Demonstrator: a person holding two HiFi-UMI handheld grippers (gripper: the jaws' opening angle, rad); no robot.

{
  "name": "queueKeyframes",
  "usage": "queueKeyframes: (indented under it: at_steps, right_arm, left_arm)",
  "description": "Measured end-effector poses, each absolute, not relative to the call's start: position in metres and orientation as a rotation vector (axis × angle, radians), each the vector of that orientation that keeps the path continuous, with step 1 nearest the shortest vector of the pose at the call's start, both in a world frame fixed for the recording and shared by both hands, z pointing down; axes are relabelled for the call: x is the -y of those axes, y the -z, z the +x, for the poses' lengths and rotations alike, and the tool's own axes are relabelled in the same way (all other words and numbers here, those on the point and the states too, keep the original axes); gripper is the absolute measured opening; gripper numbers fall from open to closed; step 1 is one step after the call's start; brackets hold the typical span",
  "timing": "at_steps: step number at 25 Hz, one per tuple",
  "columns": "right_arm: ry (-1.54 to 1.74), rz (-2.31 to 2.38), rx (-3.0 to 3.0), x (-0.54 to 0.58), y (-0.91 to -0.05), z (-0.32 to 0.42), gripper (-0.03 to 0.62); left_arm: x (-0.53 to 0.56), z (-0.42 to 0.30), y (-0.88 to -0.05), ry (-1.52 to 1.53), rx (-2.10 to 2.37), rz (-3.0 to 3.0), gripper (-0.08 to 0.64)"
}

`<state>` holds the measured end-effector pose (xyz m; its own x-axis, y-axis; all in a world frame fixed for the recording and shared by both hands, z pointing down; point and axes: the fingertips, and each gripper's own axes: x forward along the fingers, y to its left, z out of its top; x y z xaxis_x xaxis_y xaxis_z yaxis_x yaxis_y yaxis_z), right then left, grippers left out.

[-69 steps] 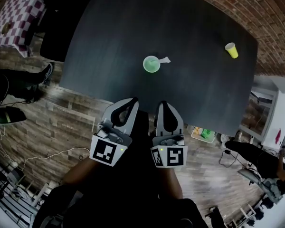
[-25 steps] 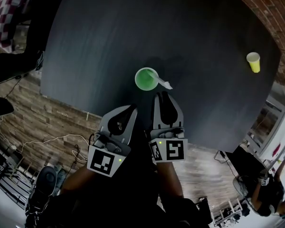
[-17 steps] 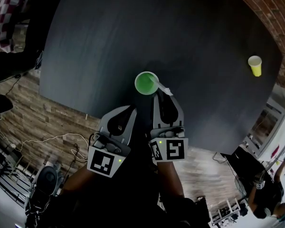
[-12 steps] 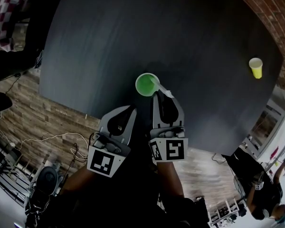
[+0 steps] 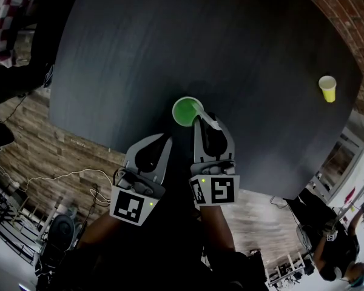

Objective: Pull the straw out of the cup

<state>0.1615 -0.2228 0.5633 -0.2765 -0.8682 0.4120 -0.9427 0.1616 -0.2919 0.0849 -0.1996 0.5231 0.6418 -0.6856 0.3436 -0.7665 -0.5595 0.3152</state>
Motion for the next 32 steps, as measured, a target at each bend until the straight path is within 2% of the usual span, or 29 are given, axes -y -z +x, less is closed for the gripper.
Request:
queueKeyframes:
  at_steps: [13,32]
  right_arm:
    - [-0.746,1.795,2.263,0.2294,-0.567,0.159,0.081]
    - [-0.696,1.803,2.234,0.2298,-0.5638,0.1556,0.046]
  left_arm:
    - [0.2009,0.0865,-0.5277,-0.255,1.129,2.417,0.005]
    - [0.1983,0.0778,-0.5241,-0.238,1.133,2.412,0.005]
